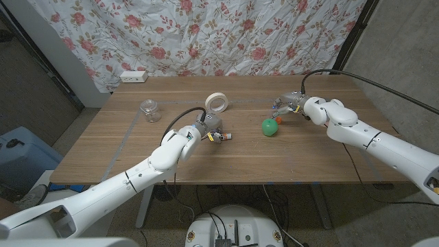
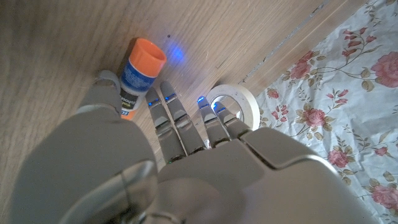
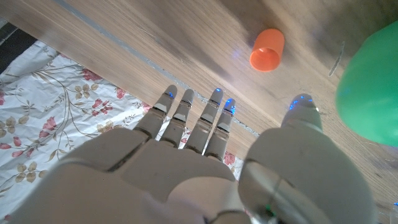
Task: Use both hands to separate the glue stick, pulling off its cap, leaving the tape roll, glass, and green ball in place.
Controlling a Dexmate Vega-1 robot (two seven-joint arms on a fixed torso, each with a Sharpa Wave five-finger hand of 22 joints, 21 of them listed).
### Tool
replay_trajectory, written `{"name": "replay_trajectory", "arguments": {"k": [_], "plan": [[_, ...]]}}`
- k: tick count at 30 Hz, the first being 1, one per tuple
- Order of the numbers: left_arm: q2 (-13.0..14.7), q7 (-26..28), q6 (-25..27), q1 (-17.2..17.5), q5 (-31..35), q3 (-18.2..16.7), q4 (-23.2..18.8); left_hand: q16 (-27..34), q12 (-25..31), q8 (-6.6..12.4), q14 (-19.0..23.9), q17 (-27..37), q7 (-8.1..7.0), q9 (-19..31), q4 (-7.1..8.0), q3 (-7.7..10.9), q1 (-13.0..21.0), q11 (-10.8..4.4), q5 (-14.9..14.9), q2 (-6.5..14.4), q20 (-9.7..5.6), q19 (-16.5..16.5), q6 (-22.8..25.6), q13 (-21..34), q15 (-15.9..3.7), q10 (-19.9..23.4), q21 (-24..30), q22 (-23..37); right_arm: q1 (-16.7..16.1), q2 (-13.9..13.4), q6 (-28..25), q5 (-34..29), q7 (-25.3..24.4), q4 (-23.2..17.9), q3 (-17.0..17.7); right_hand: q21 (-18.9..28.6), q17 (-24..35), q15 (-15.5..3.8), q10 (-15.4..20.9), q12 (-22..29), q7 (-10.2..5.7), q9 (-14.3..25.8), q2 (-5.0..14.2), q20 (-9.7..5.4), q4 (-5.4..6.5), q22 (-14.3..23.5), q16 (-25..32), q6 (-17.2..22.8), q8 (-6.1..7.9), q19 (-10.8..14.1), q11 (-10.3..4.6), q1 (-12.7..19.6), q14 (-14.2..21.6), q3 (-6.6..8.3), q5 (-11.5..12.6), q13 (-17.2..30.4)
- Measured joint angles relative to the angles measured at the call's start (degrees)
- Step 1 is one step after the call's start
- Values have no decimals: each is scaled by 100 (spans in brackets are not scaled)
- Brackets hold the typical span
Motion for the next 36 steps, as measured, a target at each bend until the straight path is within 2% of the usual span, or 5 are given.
{"name": "replay_trajectory", "arguments": {"k": [8,13,16,23,36], "plan": [[4,-232,47,3,51,-41,-68,0,0,0,-258,-16,152,-23,4,-71,-239,21,0,-38,16,-180,-690,0,-5,-759,0,0,6,-6,-3,78,59,-34,15,0,-15,11,-382,-21,99,0,33,38,58,0,-103,-380,-131,-38,128,-167,-134,-104,94,-27],[7,-356,94,11,81,-70,-113,0,0,0,-374,-1,236,-50,13,-108,-343,31,0,-20,62,-286,-955,0,2,-1110,0,0,1,-13,-29,111,70,-58,28,0,-15,0,-493,-21,116,0,-13,69,66,0,-128,-501,-154,-70,166,-255,-185,-112,116,-54],[11,-413,120,23,93,-94,-149,0,0,0,-470,0,264,-49,25,-120,-425,26,0,-5,112,-335,-1082,0,-1,-1286,0,0,-12,-17,-43,131,71,-76,38,0,-38,0,-583,-21,158,0,46,69,95,0,-159,-582,-154,-70,211,-314,-246,-142,138,-54],[40,-546,189,76,102,-199,-305,0,0,0,-664,0,326,-49,124,-219,-790,94,-24,14,152,-500,-1312,1,11,-1562,0,0,-59,-37,-116,232,91,-146,89,0,-41,186,-933,-44,159,-28,68,69,177,0,-240,-896,-237,-69,315,-472,-432,-223,161,-80],[129,-422,413,385,-83,-516,-664,0,0,0,-818,0,386,-49,195,-290,-1075,280,-23,90,204,-552,-1595,-29,-1,-2029,0,0,-318,-127,-327,581,-60,-434,324,1,-67,423,-1308,-43,289,-54,82,109,320,0,-379,-1271,-259,-110,448,-760,-624,-365,161,-136]]}}
